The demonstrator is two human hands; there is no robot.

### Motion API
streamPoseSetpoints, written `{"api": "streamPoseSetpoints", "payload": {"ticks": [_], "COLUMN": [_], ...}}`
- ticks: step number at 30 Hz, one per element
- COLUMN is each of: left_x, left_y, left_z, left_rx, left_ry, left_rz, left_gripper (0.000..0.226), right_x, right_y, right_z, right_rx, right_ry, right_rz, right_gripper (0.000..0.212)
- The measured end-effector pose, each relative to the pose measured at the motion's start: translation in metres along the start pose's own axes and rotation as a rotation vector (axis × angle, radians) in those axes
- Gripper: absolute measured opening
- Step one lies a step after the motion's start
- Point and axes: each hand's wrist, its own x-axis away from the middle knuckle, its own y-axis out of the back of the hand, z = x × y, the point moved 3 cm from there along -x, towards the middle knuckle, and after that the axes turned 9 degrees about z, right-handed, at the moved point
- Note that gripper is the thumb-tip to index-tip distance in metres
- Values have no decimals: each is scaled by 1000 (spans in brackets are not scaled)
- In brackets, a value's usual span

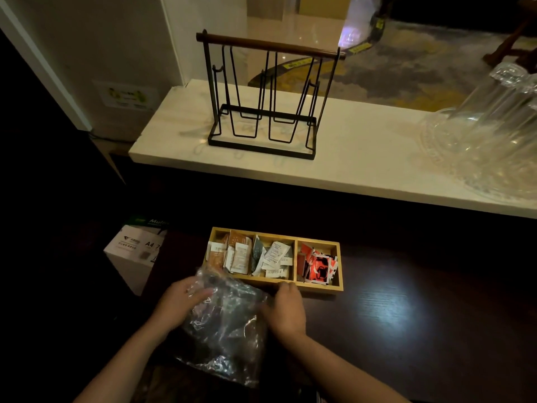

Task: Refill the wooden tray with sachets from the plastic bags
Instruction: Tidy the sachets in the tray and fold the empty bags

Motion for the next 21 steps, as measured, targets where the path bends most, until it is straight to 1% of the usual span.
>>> {"api": "streamPoseSetpoints", "payload": {"ticks": [2,4,6,7,8,9,10,11,13,14,15,17,18,19,20,21], "left_x": [6,11,14,15,14,13,12,12,10,10,10,7,9,9,11,16], "left_y": [3,5,3,2,1,1,1,1,4,8,13,24,28,28,25,17], "left_z": [-20,-42,-64,-75,-85,-94,-101,-107,-114,-117,-118,-105,-97,-85,-73,-62], "left_rx": [-146,-296,-347,-356,-370,-368,-373,-373,-361,-310,-199,135,258,330,382,437], "left_ry": [-75,-159,-218,-240,-263,-285,-289,-303,-335,-323,-304,-253,-192,-113,-33,25], "left_rz": [76,138,220,252,270,275,266,248,143,69,-2,-103,-103,-50,33,140], "left_gripper": [12,8,12,11,16,28,44,54,53,54,60,62,68,79,89,92], "right_x": [8,8,3,1,1,1,2,4,5,6,7,10,12,14,14,13], "right_y": [11,19,20,22,23,24,26,30,36,40,44,54,60,67,72,77], "right_z": [15,32,42,45,48,50,52,55,55,53,50,44,41,37,32,29], "right_rx": [-24,-79,-168,-200,-218,-235,-265,-305,-399,-454,-527,-711,-797,-877,-942,-999], "right_ry": [210,392,430,421,414,411,401,380,310,278,258,228,204,189,180,164], "right_rz": [-4,109,303,374,416,457,499,534,586,600,619,669,688,691,681,662], "right_gripper": [48,69,97,106,110,108,100,87,53,37,25,16,14,11,10,9]}}
